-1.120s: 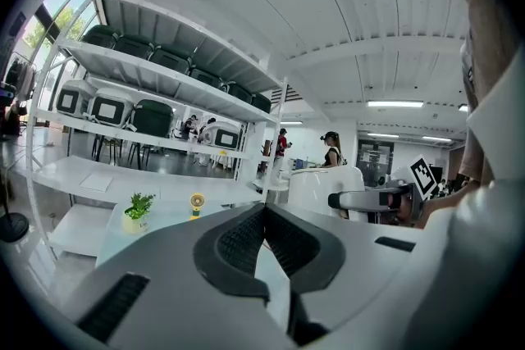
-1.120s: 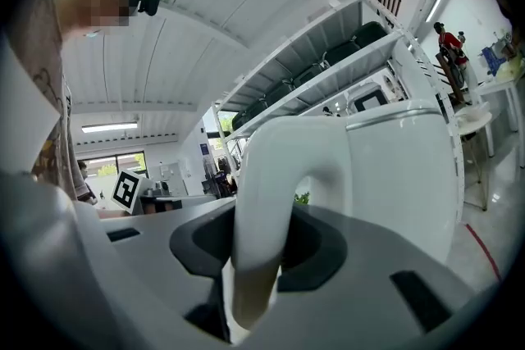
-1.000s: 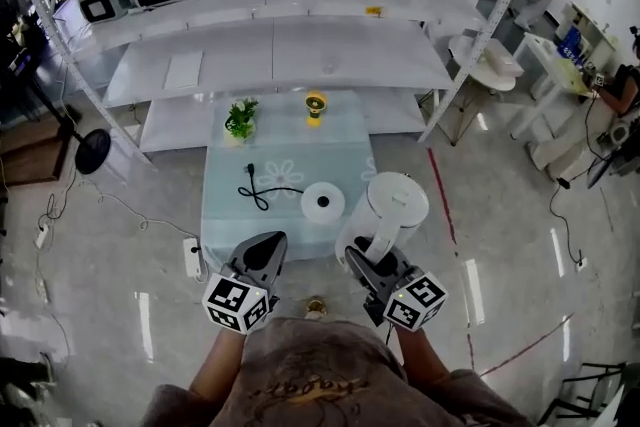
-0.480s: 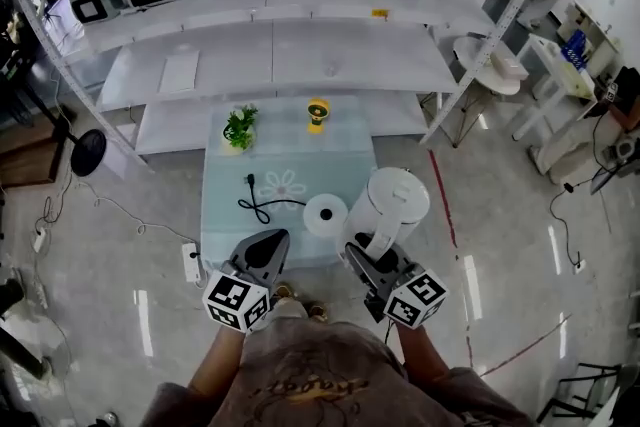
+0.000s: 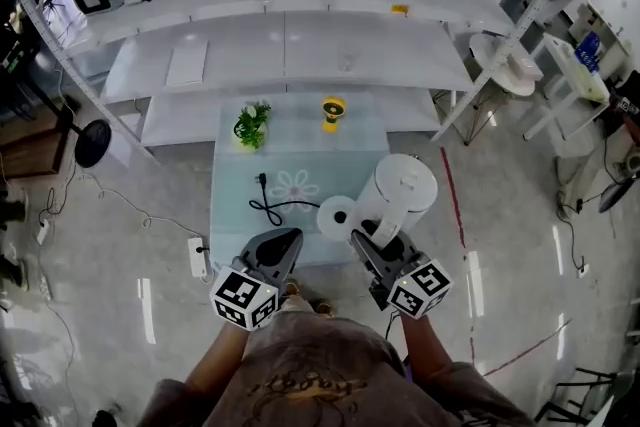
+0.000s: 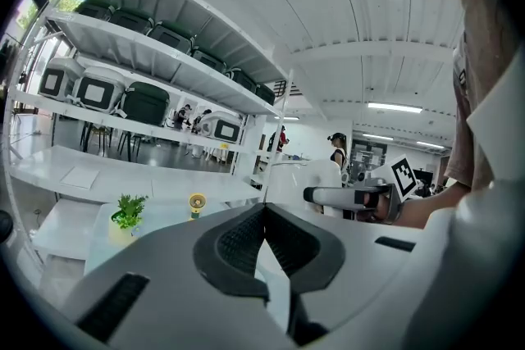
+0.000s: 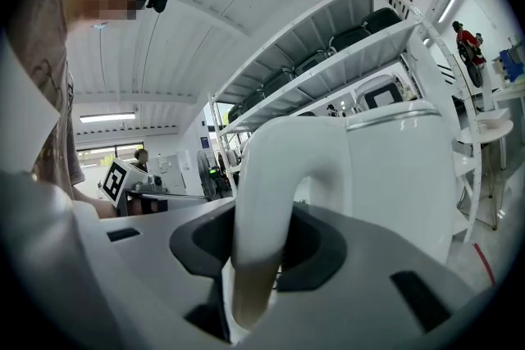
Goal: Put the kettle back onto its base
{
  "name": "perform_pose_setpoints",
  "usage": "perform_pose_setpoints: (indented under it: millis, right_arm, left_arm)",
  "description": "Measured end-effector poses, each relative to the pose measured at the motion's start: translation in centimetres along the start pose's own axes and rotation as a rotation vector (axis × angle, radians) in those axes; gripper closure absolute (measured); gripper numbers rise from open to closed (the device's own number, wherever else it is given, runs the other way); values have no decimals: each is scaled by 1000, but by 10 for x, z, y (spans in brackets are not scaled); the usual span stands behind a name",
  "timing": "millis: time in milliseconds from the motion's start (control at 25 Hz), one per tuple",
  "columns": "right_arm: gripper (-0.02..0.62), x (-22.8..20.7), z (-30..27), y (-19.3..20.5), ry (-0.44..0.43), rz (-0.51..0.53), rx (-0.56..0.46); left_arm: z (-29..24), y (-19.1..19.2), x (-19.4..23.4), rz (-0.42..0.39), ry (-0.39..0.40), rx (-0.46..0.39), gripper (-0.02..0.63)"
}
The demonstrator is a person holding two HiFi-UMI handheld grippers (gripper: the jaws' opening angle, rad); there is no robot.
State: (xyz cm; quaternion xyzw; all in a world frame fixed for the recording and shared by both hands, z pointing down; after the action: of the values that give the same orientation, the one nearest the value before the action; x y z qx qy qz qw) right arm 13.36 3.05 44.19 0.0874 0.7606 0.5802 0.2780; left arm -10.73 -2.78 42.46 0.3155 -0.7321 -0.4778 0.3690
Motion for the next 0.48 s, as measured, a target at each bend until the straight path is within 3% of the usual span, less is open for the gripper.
perform_pose_setpoints:
  millis: [480]
  right_arm:
    - [469, -18, -55, 20, -59, 21, 29]
  left_arm:
    - [0, 5, 20, 5, -30, 25, 584]
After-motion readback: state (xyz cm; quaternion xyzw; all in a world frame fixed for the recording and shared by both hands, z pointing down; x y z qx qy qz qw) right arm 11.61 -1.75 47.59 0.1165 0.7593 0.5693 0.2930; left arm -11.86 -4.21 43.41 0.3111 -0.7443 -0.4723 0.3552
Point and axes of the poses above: the fingertips, and each gripper's own axes: z backward along the fingers, x to its left, y out of its underside, the point moved 9 cm from there along z, backward along the fingers, and after that the axes turned 4 degrees about x, right-handed, at the moved point
